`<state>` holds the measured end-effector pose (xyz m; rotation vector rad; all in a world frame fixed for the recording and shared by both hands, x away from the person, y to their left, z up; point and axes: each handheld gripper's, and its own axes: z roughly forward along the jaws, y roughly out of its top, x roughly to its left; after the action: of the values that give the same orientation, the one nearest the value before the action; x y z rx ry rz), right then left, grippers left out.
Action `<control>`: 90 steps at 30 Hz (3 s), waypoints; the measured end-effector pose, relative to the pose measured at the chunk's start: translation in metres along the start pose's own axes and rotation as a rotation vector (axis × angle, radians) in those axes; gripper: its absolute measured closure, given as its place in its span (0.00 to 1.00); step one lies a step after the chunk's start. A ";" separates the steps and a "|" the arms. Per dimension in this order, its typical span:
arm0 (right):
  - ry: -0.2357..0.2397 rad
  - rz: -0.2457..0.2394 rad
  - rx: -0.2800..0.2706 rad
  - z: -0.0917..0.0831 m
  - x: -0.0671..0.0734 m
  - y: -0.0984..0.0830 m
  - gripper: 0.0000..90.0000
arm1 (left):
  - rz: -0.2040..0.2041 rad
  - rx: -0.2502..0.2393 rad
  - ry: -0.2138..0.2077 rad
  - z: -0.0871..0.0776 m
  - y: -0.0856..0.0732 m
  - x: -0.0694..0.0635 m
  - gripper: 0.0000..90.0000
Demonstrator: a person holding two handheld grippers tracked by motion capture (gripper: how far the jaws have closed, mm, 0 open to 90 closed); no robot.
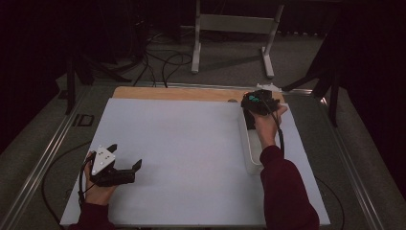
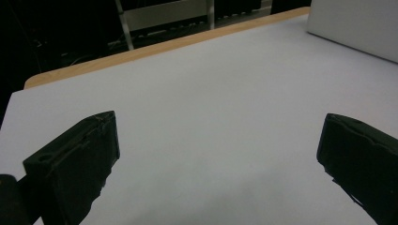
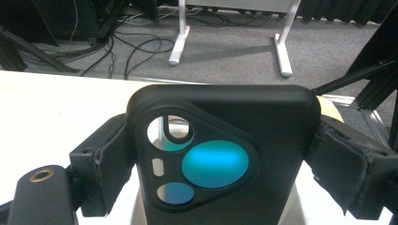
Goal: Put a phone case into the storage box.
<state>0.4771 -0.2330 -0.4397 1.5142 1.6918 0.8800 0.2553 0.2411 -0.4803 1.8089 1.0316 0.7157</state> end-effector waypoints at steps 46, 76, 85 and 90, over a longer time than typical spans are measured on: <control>0.238 -0.023 -0.081 -0.065 -0.017 -0.014 0.10 | -0.018 0.015 -0.042 0.004 -0.001 -0.002 0.00; 0.423 -0.061 -0.156 -0.141 -0.018 -0.072 0.09 | -0.038 -0.010 -0.081 0.003 -0.001 -0.003 0.00; 0.451 -0.063 -0.189 -0.161 -0.022 -0.101 0.09 | -0.036 -0.027 -0.089 0.001 -0.001 -0.002 0.00; 0.459 -0.063 -0.214 -0.169 -0.025 -0.115 0.09 | -0.037 -0.032 -0.090 0.001 -0.001 -0.003 0.00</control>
<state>0.2753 -0.2747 -0.4457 1.1664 1.8743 1.4058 0.2545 0.2386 -0.4815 1.7732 0.9863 0.6189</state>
